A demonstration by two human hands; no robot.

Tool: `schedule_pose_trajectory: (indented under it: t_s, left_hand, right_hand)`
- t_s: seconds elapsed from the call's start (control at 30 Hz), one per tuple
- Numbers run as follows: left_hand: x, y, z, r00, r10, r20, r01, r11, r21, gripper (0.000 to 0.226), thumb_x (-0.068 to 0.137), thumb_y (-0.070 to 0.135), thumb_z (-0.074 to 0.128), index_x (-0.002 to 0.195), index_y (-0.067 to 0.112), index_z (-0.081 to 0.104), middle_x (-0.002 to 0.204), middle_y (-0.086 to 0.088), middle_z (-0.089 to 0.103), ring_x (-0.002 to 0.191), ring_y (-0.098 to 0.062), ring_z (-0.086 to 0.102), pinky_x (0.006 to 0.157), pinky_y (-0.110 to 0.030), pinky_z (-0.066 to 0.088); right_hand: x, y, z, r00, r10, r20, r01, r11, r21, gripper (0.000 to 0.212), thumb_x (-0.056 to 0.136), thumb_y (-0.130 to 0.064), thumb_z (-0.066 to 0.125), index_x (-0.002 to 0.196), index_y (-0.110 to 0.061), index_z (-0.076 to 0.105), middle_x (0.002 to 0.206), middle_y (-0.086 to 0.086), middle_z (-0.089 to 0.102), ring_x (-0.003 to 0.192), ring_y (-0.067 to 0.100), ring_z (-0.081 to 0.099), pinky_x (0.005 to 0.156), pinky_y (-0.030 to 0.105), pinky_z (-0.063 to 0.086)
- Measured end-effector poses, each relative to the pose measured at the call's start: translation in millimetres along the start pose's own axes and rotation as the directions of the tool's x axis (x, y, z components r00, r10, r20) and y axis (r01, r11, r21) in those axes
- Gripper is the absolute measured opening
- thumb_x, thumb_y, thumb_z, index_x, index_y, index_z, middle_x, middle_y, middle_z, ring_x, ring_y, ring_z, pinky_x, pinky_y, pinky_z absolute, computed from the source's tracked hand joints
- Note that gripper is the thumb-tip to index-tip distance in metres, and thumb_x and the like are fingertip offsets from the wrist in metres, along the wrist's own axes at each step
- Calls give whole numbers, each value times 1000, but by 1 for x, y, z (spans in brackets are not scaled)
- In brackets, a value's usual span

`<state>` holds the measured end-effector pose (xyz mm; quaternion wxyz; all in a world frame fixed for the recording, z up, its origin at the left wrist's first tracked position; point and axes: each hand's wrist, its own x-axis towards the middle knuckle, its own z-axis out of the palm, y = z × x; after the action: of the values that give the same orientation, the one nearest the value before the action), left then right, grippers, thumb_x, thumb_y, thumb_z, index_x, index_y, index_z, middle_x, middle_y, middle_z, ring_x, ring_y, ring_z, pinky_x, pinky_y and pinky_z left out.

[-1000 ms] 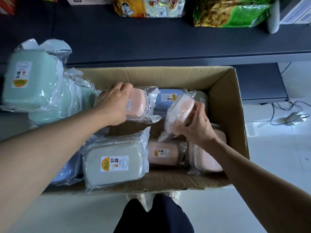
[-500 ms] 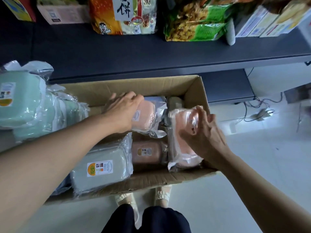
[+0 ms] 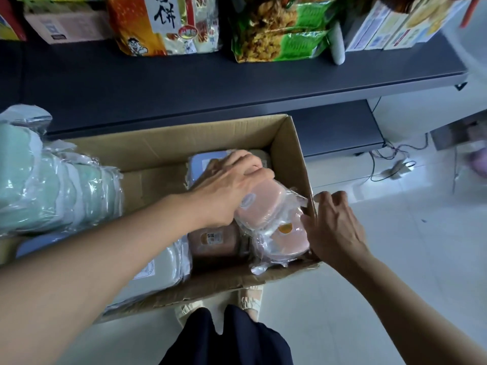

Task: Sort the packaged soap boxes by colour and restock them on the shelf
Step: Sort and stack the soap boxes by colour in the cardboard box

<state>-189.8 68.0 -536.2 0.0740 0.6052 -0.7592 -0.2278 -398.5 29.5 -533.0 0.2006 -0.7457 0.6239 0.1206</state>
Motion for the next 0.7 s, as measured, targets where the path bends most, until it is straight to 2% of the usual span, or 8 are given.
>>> schedule_pose_trajectory:
  t_s: [0.13,0.27,0.33,0.4,0.43,0.53,0.63,0.7]
  left_hand:
    - [24,31,14,989,93,112,-99,994,45,91,71,-13,59,143,35,29,148,4,17,143,-18,-1,105,-48,32]
    - [33,44,42,959,141,246,-150,989,19,74,95,0,46,146,47,22,157,7,-5,145,-18,-19,116,-60,6]
    - [32,43,49,975,144,167,-137,989,-51,70,95,-3,41,148,39,23,160,4,-2,147,-20,-11,119,-51,6]
    - [28,39,45,1000,-13,13,16,947,-320,68,91,-5,38,149,27,27,159,3,11,147,-16,8,119,-40,19]
    - [25,34,44,996,-75,-49,53,933,-356,70,85,-8,42,148,22,29,158,3,16,145,-17,18,117,-36,26]
    - [13,12,45,964,-147,-220,92,966,-241,76,61,-19,65,128,10,43,137,-7,40,122,-26,49,97,-39,47]
    - [3,-5,48,913,-374,-160,326,908,-264,64,61,-15,63,110,17,38,116,-10,47,99,-33,56,80,-48,49]
    - [1,-9,53,851,-523,-38,503,835,-223,58,64,-15,61,112,11,41,115,-13,45,102,-34,53,84,-46,46]
  right_hand:
    - [5,14,-18,998,-33,-58,39,993,109,38,86,-4,45,123,-14,46,124,10,42,108,34,49,75,33,35]
    - [11,11,-29,982,-62,-176,109,956,274,44,77,7,40,115,-10,56,120,11,50,104,33,55,85,42,47]
    - [12,4,-26,970,-140,-200,198,930,308,36,82,4,42,111,-9,57,116,11,52,101,34,56,84,44,47]
    - [14,-2,-19,954,-232,-190,285,902,325,31,88,-5,48,117,-10,56,116,12,51,104,33,54,88,42,44]
    - [17,-5,-16,949,-267,-170,310,890,334,35,89,-11,51,124,-12,53,122,11,50,110,31,51,93,41,42]
    - [25,-13,-6,916,-399,-43,397,884,245,62,88,-34,56,144,-20,34,148,5,32,134,25,31,109,39,28]
    - [32,-19,3,853,-517,69,513,856,66,68,85,-42,55,146,-29,27,154,-3,24,139,21,19,112,36,17]
    - [35,-20,1,855,-508,106,510,860,9,70,79,-45,60,142,-32,32,145,-3,33,131,20,26,108,34,21]
